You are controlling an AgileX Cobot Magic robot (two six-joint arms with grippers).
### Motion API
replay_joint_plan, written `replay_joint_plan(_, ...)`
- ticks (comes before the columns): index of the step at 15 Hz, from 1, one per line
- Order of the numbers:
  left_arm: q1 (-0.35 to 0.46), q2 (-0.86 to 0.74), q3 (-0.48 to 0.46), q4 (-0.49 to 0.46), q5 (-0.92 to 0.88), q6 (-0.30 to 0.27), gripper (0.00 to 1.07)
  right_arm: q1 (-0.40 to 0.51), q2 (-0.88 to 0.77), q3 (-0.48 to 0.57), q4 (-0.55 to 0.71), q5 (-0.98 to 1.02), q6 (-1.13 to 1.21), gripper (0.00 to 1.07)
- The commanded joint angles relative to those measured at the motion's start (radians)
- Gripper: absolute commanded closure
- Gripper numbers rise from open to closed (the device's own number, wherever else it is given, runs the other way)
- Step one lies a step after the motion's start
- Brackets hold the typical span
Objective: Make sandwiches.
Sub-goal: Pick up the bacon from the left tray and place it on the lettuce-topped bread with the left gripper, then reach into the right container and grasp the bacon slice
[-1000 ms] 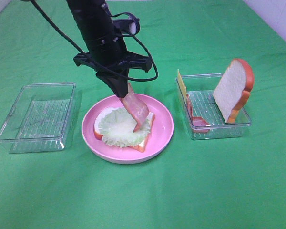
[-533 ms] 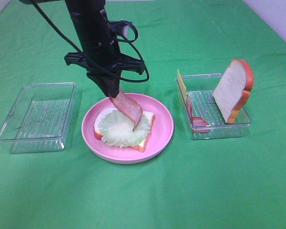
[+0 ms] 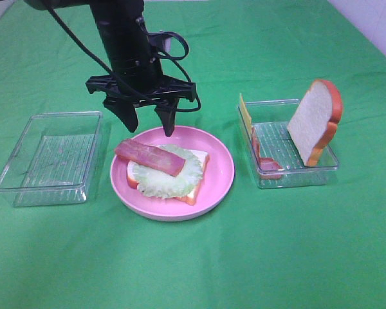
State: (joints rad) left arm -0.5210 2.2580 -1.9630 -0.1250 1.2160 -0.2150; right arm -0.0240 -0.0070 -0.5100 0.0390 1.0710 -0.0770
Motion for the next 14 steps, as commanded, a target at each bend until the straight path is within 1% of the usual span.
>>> replay_joint_plan(1, -0.006, 0.001, 0.001, -0.003, 0.069, -0.011, 0.38, -0.004, -0.013, 0.004, -0.003, -0.014, -0.01, 0.3)
replay_joint_plan(4, -0.006, -0.035, 0.001, 0.037, 0.07, -0.011, 0.37, -0.004, -0.013, 0.004, -0.003, -0.014, -0.01, 0.3)
replay_joint_plan(6, -0.006, -0.1, 0.0, 0.073, 0.07, -0.013, 0.37, -0.004, -0.013, 0.004, -0.003, -0.014, -0.01, 0.3)
replay_joint_plan(10, -0.006, -0.309, 0.0, 0.088, 0.07, -0.014, 0.37, -0.004, -0.013, 0.004, -0.003, -0.014, -0.01, 0.3)
replay_joint_plan(11, -0.006, -0.338, 0.001, 0.095, 0.07, -0.014, 0.37, -0.004, -0.013, 0.004, -0.003, -0.014, -0.01, 0.3)
replay_joint_plan(14, -0.006, -0.514, 0.005, 0.145, 0.07, -0.008, 0.37, -0.004, -0.013, 0.004, -0.003, -0.014, -0.01, 0.3)
